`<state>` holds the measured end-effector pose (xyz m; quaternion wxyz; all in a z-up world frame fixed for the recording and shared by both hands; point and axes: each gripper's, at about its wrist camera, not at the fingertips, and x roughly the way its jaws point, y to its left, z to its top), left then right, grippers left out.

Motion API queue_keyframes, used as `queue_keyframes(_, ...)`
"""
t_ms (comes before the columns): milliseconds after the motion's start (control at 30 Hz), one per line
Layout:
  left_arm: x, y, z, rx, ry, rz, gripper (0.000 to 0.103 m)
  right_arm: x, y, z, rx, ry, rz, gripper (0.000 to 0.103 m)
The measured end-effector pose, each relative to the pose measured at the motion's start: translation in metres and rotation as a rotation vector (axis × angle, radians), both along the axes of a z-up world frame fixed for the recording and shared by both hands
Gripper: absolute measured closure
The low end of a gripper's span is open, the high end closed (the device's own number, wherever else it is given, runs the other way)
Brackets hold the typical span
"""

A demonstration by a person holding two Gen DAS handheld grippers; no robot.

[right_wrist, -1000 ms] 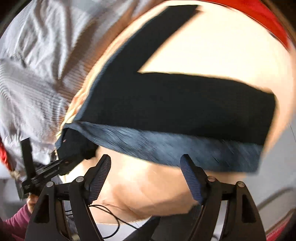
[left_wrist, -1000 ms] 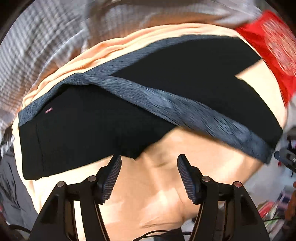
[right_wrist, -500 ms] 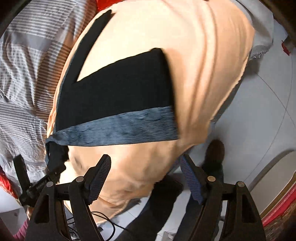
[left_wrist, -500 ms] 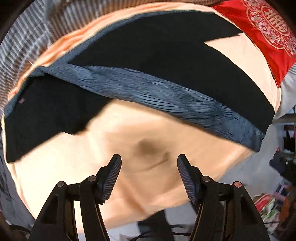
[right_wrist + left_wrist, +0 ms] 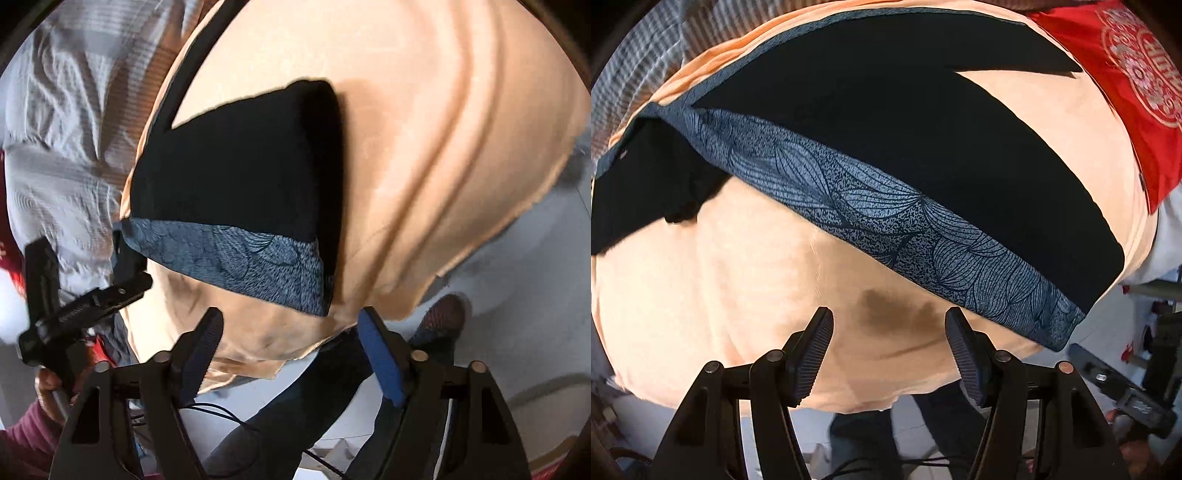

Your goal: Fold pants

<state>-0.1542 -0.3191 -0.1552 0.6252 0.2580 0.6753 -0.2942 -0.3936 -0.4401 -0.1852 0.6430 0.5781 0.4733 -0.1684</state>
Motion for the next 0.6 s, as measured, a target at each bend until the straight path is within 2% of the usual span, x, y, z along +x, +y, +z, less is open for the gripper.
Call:
queue_keyframes(67,0.003,0.0,-0.002,0.004,0.006,0.019,0.039,0.004,-0.001,-0.005,0.018,-0.028,-0.001,0.051)
queue_keyframes(200,0.009,0.011,-0.001,-0.003,0.001,0.022,0.039,0.015,-0.002,-0.012,0.043,-0.063,0.003,0.059)
queue_keyframes(233,0.013,0.013,-0.003,-0.004,0.005,0.032,0.039,0.016,-0.003,-0.015,0.078,-0.075,-0.006,0.068)
queue_keyframes(267,0.014,0.015,-0.002,-0.009,0.015,0.048,0.039,0.017,-0.003,-0.016,0.108,-0.093,-0.012,0.083)
queue_keyframes(333,0.026,0.02,-0.006,-0.031,0.057,0.09,0.039,0.017,-0.005,-0.015,0.153,-0.117,-0.024,0.099)
queue_keyframes(433,0.043,0.027,-0.008,-0.076,0.122,0.122,0.039,0.018,-0.01,0.006,0.202,-0.203,-0.05,0.1)
queue_keyframes(500,0.053,0.03,-0.011,-0.105,0.163,0.153,0.039,0.024,-0.014,0.023,0.196,-0.219,-0.027,0.1)
queue_keyframes(600,0.075,0.038,-0.017,-0.16,0.235,0.251,0.039,0.034,-0.02,0.036,0.193,-0.215,0.001,0.1)
